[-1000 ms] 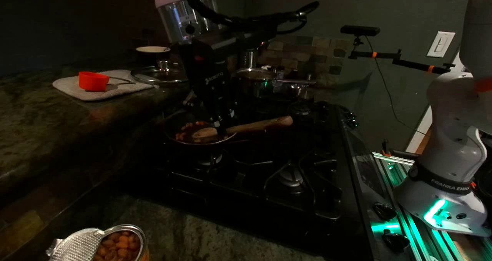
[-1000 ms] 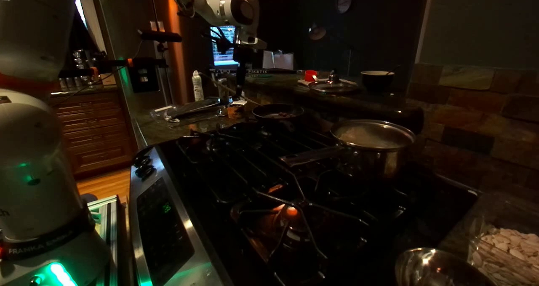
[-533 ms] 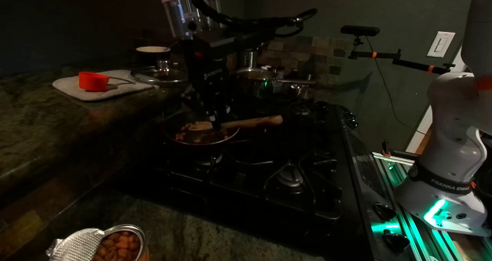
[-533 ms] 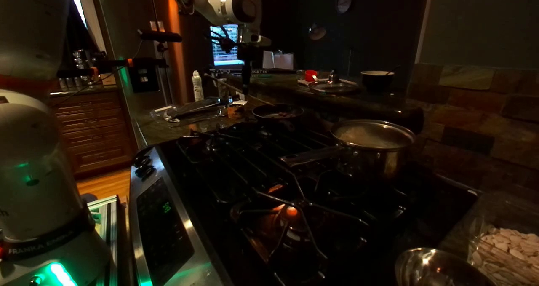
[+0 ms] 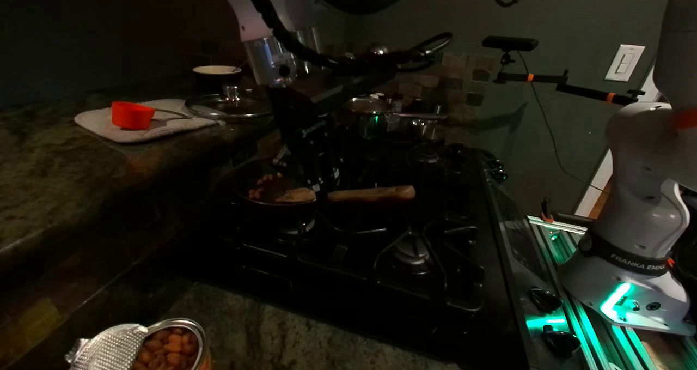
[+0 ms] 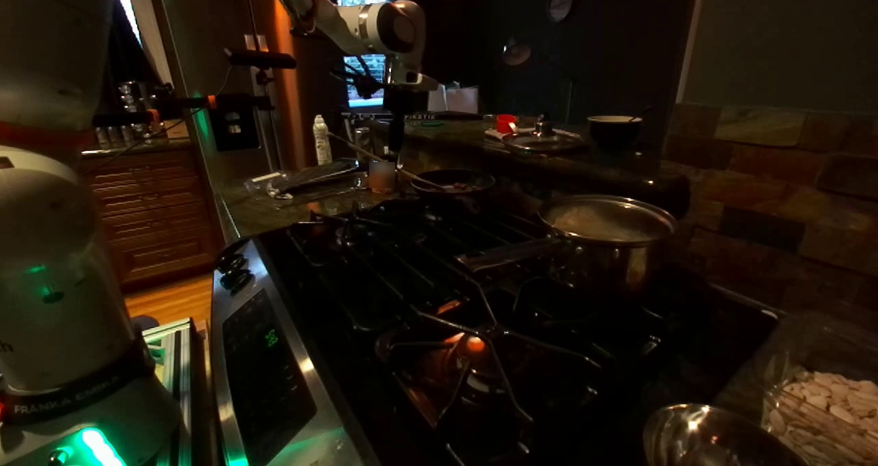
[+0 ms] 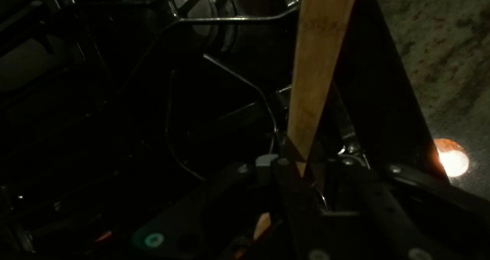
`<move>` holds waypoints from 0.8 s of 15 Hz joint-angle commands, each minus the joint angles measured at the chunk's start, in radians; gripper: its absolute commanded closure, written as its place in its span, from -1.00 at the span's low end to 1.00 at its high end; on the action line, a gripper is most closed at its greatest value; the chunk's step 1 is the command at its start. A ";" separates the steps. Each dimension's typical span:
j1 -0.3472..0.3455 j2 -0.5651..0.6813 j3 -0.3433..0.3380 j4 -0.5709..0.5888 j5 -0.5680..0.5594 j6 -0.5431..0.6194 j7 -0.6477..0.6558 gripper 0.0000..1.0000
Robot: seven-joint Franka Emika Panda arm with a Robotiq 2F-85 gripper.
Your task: Use the spoon to stir the contents in the pan
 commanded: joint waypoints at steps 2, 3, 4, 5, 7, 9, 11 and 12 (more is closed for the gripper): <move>-0.013 -0.027 0.016 -0.041 0.040 0.011 -0.016 0.91; -0.014 -0.029 0.019 -0.042 0.050 0.009 -0.022 0.91; -0.014 -0.030 0.022 -0.041 0.057 0.008 -0.026 0.91; -0.016 -0.032 0.025 -0.040 0.072 0.006 -0.033 0.91; -0.015 -0.035 0.028 -0.040 0.083 0.006 -0.040 0.91; -0.017 -0.036 0.031 -0.040 0.100 -0.001 -0.046 0.91; -0.017 -0.035 0.030 -0.041 0.109 -0.010 -0.045 0.91; -0.018 -0.034 0.030 -0.042 0.115 -0.012 -0.046 0.91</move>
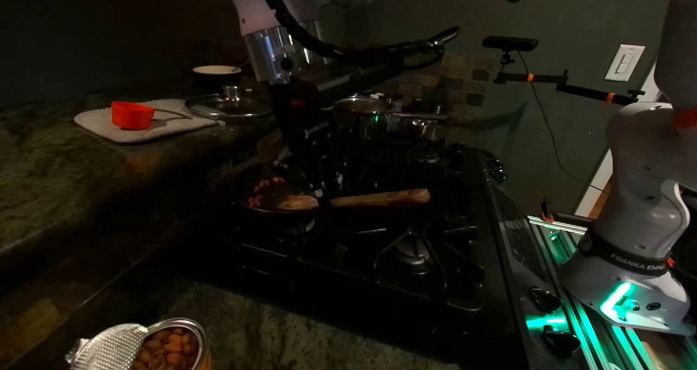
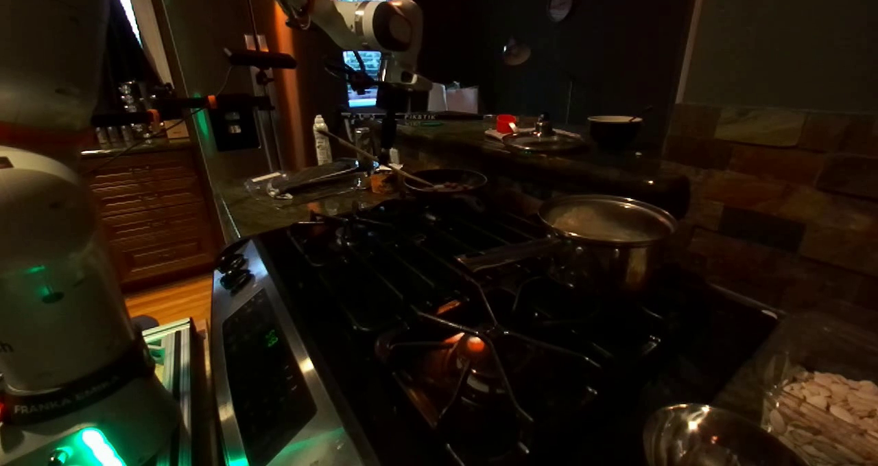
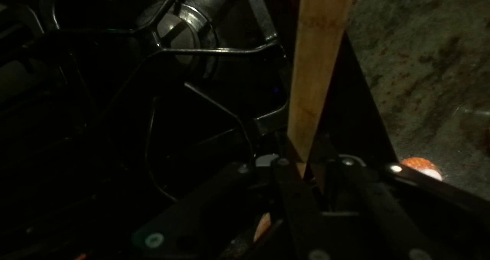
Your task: Use the spoon to stir the contents in the pan
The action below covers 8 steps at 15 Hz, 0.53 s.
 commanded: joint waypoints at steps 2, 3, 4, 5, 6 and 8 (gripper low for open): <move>-0.016 -0.020 0.014 -0.035 0.059 -0.013 -0.022 0.91; -0.016 -0.020 0.014 -0.035 0.064 -0.013 -0.024 0.91; -0.017 -0.020 0.014 -0.034 0.071 -0.014 -0.027 0.91; -0.017 -0.019 0.015 -0.031 0.079 -0.018 -0.030 0.91; -0.017 -0.019 0.015 -0.030 0.084 -0.019 -0.031 0.91; -0.018 -0.018 0.016 -0.027 0.097 -0.026 -0.033 0.91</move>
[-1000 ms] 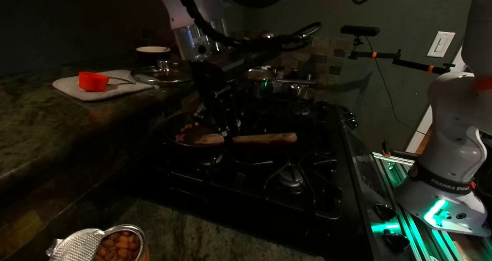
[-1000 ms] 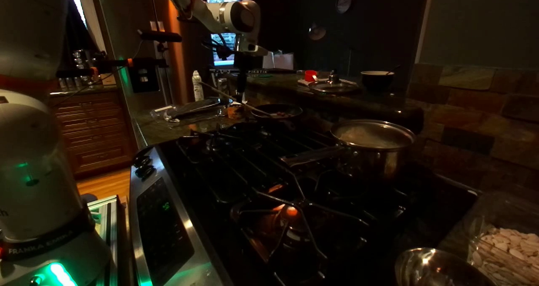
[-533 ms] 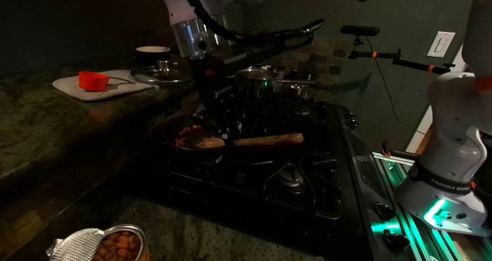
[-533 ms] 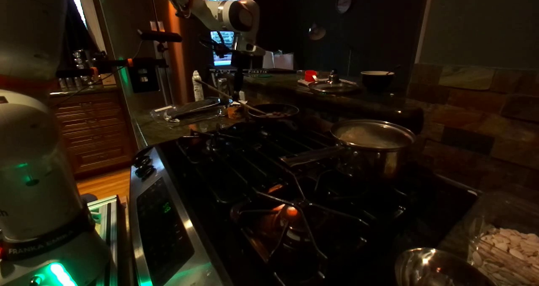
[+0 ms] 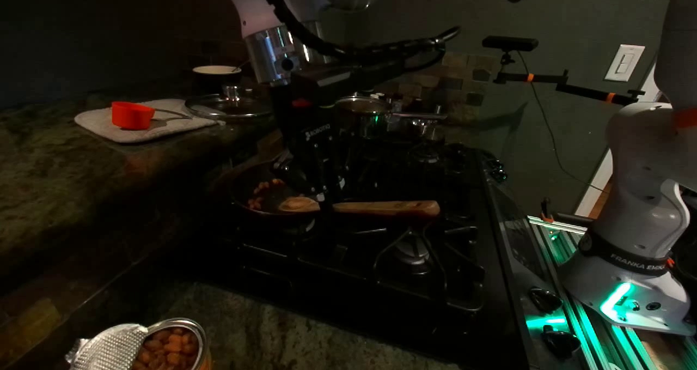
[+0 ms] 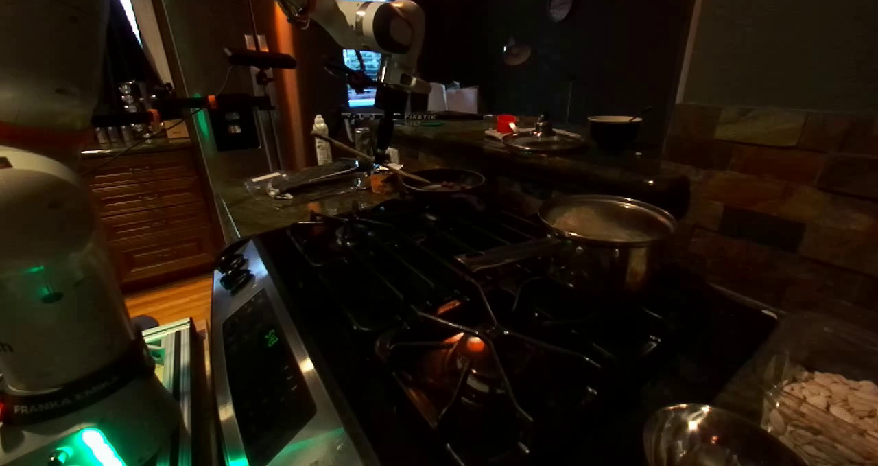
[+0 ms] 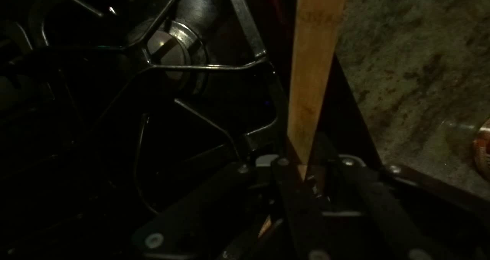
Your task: Use the spoon to stir the contents in the pan
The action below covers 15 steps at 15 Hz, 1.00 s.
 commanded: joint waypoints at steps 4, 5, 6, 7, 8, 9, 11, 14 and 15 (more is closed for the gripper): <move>0.000 -0.027 0.007 -0.031 0.008 0.015 0.006 0.91; 0.008 -0.035 0.006 -0.035 -0.022 0.033 0.004 0.91; 0.012 -0.046 0.009 -0.039 -0.038 0.053 -0.004 0.91; 0.015 -0.062 0.017 -0.049 -0.047 0.075 -0.030 0.91; 0.018 -0.083 0.027 -0.067 -0.051 0.109 -0.060 0.91; 0.020 -0.104 0.036 -0.088 -0.054 0.149 -0.087 0.91; 0.017 -0.159 0.063 -0.149 -0.029 0.220 -0.164 0.91; 0.011 -0.231 0.099 -0.271 0.015 0.327 -0.295 0.91; 0.017 -0.247 0.108 -0.320 0.008 0.376 -0.315 0.91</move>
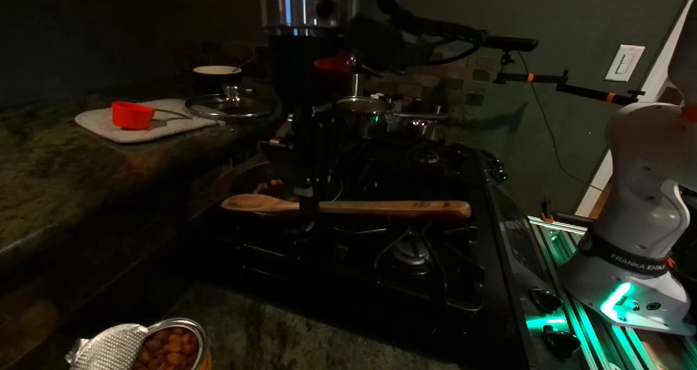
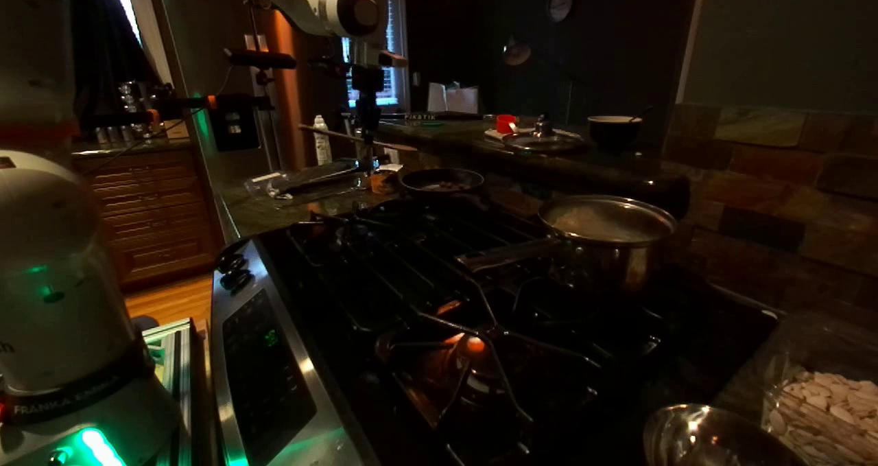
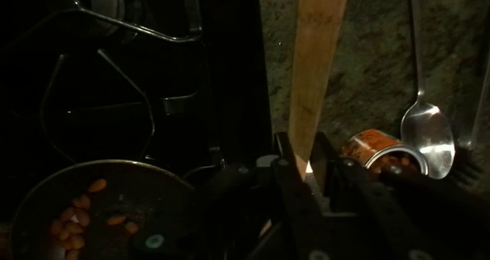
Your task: Use the spoon to stir the contents in the pan
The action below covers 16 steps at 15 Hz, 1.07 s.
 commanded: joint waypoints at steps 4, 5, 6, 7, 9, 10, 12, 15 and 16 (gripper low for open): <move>0.027 -0.087 0.054 -0.334 -0.083 0.369 -0.088 0.91; 0.035 -0.071 0.056 -0.361 -0.122 0.435 -0.060 0.91; 0.044 -0.057 0.058 -0.383 -0.149 0.490 -0.025 0.91; 0.055 -0.039 0.050 -0.403 -0.208 0.549 0.040 0.91; 0.075 -0.011 0.028 -0.429 -0.318 0.624 0.177 0.91; 0.084 0.001 0.020 -0.438 -0.356 0.644 0.240 0.91; 0.107 0.027 0.006 -0.436 -0.419 0.646 0.344 0.91; 0.133 0.064 0.005 -0.413 -0.449 0.622 0.421 0.91; 0.136 0.073 0.013 -0.407 -0.437 0.626 0.423 0.91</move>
